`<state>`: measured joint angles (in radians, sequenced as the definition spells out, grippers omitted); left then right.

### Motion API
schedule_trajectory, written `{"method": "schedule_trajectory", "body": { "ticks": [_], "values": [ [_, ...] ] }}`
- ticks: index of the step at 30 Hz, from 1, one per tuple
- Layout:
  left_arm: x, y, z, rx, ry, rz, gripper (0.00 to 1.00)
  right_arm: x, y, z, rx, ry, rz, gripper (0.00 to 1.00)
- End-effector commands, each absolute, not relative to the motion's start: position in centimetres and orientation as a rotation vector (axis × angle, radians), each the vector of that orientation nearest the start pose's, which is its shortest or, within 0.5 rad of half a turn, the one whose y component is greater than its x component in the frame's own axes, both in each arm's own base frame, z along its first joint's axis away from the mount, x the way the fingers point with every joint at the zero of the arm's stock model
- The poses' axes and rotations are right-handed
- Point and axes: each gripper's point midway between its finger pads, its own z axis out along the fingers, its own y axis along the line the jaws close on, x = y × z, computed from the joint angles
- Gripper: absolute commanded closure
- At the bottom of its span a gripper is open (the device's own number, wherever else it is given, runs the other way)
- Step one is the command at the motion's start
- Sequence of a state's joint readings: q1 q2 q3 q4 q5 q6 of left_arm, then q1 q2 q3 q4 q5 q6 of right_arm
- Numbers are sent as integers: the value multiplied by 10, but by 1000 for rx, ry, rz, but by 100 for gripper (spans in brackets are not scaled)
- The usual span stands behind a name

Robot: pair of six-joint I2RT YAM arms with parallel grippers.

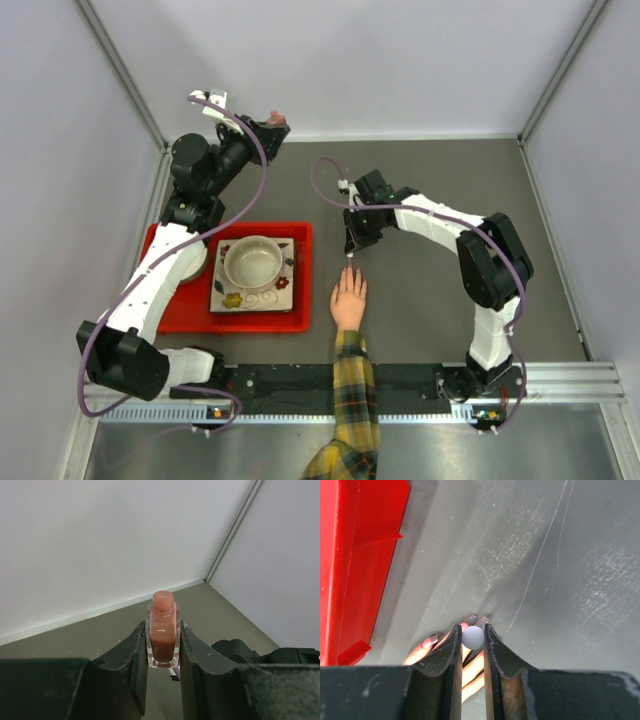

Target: Paint the nails

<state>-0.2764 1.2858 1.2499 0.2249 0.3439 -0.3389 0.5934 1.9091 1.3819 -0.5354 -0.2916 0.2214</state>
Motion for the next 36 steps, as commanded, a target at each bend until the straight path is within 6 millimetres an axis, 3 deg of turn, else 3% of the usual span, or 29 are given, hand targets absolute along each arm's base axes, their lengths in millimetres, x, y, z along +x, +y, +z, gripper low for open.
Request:
{"method": "schedule_trajectory", "body": {
  "ticks": [1, 36],
  "values": [
    [389, -185, 443, 259, 1340, -751, 100, 322, 299, 61, -630, 2648, 670, 100],
    [390, -184, 442, 255, 1347, -749, 100, 331, 299, 61, -606, 2638, 632, 100]
  ]
}}
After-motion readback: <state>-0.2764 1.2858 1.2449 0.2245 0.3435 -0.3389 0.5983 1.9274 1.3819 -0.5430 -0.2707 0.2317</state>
